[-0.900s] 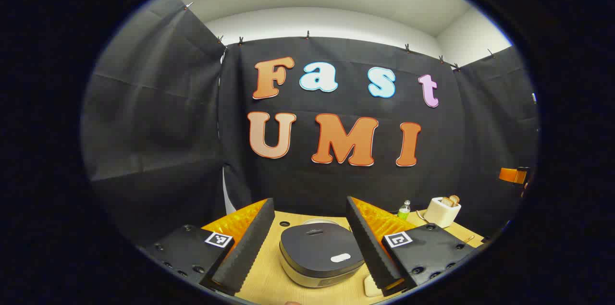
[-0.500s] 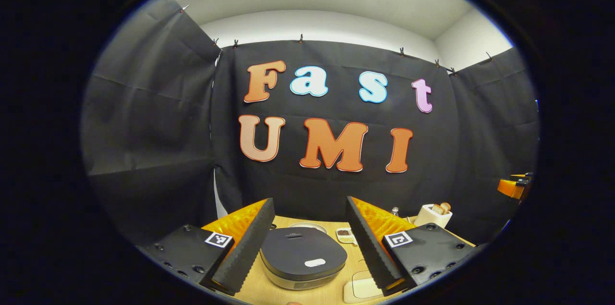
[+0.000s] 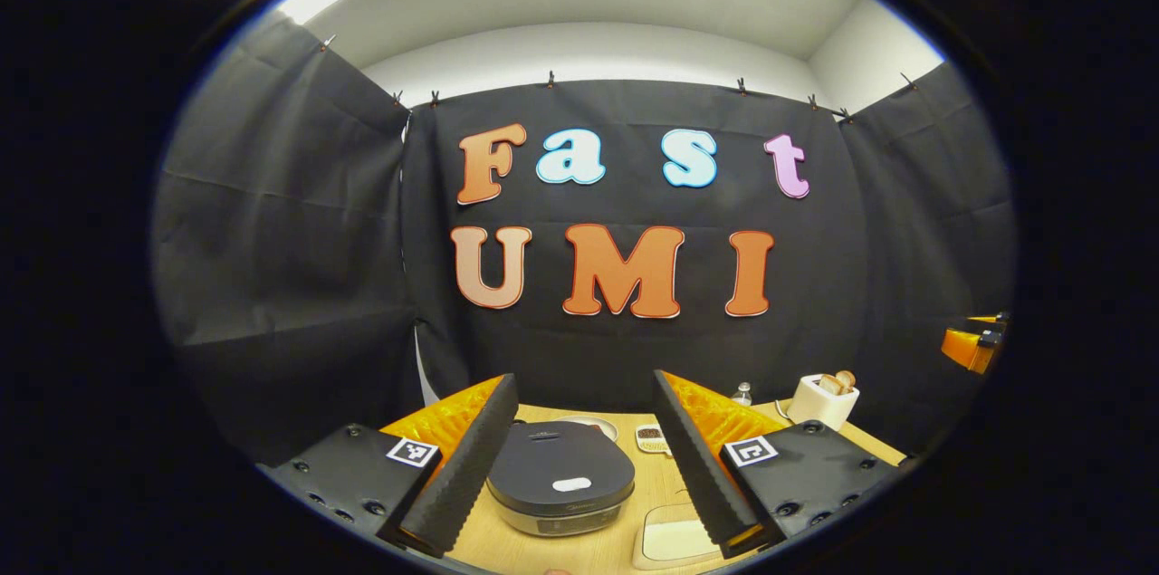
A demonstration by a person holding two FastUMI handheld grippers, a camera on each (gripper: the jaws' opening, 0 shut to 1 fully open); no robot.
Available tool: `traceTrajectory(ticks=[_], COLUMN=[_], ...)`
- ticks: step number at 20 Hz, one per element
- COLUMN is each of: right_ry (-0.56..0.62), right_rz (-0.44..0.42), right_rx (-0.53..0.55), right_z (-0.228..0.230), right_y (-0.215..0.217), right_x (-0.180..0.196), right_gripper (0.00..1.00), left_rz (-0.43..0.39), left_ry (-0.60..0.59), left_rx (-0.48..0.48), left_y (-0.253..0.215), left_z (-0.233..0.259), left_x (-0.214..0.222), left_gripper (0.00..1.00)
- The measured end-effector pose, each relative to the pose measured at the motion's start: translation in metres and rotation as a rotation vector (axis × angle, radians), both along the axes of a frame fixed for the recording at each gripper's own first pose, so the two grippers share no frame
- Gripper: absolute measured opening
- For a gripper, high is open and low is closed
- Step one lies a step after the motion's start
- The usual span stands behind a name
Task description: Close the left gripper, press the button to open the rice cooker; take a wooden spoon from the chopstick holder with the right hand, scoop a spoonful of rice and pour it into the rice cooker, then put the wooden spoon back into the chopstick holder.
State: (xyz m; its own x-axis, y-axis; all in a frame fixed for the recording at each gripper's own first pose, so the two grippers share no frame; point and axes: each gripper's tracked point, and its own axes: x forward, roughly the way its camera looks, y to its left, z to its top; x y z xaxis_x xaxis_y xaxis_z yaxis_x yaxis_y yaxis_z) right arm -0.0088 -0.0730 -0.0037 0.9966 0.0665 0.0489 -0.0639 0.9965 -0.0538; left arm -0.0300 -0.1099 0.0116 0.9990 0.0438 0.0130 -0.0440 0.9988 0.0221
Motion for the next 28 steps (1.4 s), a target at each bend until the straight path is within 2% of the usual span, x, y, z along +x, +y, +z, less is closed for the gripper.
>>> traceTrajectory(ticks=[6, 9, 13, 16, 18, 20, 21, 22, 23, 24, 28], right_ry=[-0.027, -0.009, 0.009, 0.0, 0.005, 0.01, 0.011, 0.011, 0.014, 0.018, 0.038], right_rz=[-0.015, -0.027, -0.004, -0.005, -0.001, -0.006, -0.01, -0.016, -0.023, -0.029, -0.033], right_rx=[-0.024, -0.033, -0.011, -0.035, -0.031, -0.021, -0.021, -0.023, -0.026, -0.025, -0.023], right_z=[0.01, -0.001, -0.004, -0.005, -0.006, -0.007, -0.007, -0.008, -0.009, -0.011, -0.017], right_y=[0.002, 0.005, 0.02, 0.023, 0.025, 0.021, 0.02, 0.019, 0.016, 0.013, 0.011], right_x=[-0.004, 0.002, 0.002, 0.002, 0.002, 0.001, 0.001, 0.003, 0.003, 0.005, 0.007], right_gripper=[0.95, 0.95, 0.95, 0.95, 0.95, 0.95, 0.95, 0.95, 0.95, 0.95, 0.95], left_rz=[0.003, 0.019, 0.028, -0.007, -0.001, -0.031, -0.055, -0.031, -0.024, -0.027, -0.05], left_ry=[-0.001, 0.021, 0.043, 0.073, 0.084, 0.09, 0.087, 0.085, 0.087, 0.099, 0.176], left_rx=[-0.013, -0.024, 0.02, 0.101, 0.145, 0.093, 0.049, 0.023, 0.009, 0.005, -0.006], left_y=[0.005, 0.014, 0.027, 0.021, 0.024, 0.016, 0.012, 0.016, 0.021, 0.022, 0.025], left_z=[0.007, 0.0, -0.005, -0.012, -0.015, -0.018, -0.017, -0.023, -0.021, -0.027, -0.065], left_x=[0.007, 0.003, 0.0, 0.004, 0.005, 0.007, 0.01, 0.013, 0.018, 0.025, 0.059], left_gripper=[1.0, 1.0, 0.97, 0.63, 0.4, 0.05, 0.08, 0.1, 0.0, 0.04, 0.04])
